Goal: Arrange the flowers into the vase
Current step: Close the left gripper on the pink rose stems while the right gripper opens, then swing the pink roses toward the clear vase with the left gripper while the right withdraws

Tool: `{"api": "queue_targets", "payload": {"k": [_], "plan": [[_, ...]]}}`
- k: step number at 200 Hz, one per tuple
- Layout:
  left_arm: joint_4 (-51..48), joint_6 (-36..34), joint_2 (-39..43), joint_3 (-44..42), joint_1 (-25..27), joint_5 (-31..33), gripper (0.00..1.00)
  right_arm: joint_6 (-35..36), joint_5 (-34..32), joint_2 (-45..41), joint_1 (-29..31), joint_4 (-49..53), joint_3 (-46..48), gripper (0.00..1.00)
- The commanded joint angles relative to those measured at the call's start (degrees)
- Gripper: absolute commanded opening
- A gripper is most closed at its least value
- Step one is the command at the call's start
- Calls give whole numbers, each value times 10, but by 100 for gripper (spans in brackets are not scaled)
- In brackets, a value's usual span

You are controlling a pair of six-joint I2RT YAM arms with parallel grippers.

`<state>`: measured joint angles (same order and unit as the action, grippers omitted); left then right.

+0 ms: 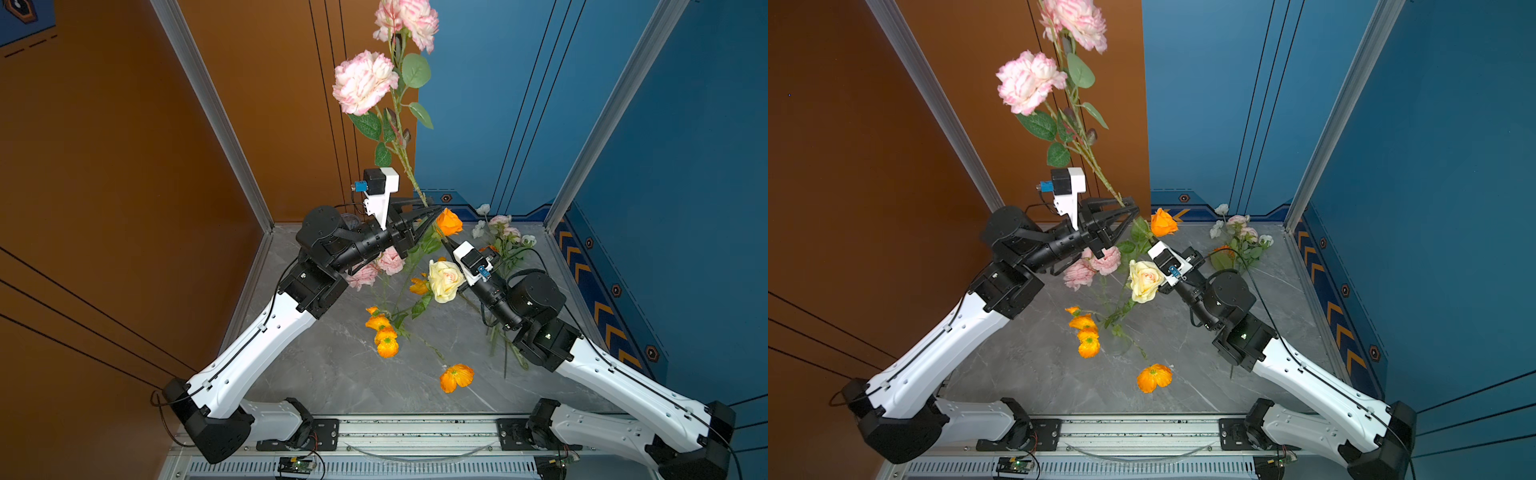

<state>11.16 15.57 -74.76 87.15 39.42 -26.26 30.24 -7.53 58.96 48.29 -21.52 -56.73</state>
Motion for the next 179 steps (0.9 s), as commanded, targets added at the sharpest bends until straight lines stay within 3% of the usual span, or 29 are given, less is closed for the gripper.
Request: {"api": "queue_targets", "payload": {"k": [1, 22, 35, 48, 59, 72, 127, 179], "plan": [[18, 3, -1, 17, 5, -34, 18, -3, -9, 5, -3, -13, -12, 0], [19, 1, 5, 16, 6, -37, 8, -7, -28, 6, -3, -16, -12, 1], [19, -1, 10, 17, 6, -36, 0, -12, -52, 4, -2, -30, -4, 36], [22, -5, 14, 18, 7, -36, 0, -12, -74, -3, -2, -39, 5, 71], [34, -6, 17, 18, 8, -28, 0, -12, -93, -12, -2, -38, 13, 88], [55, -9, 23, 18, 9, -19, 0, -12, -111, -27, -1, -33, 26, 99], [51, -106, 112, 7, -5, 59, 0, -89, -186, -136, -1, 84, 72, 100], [-153, -226, 258, 6, -18, 156, 0, -209, -212, -189, -5, 330, 48, 100]]}}
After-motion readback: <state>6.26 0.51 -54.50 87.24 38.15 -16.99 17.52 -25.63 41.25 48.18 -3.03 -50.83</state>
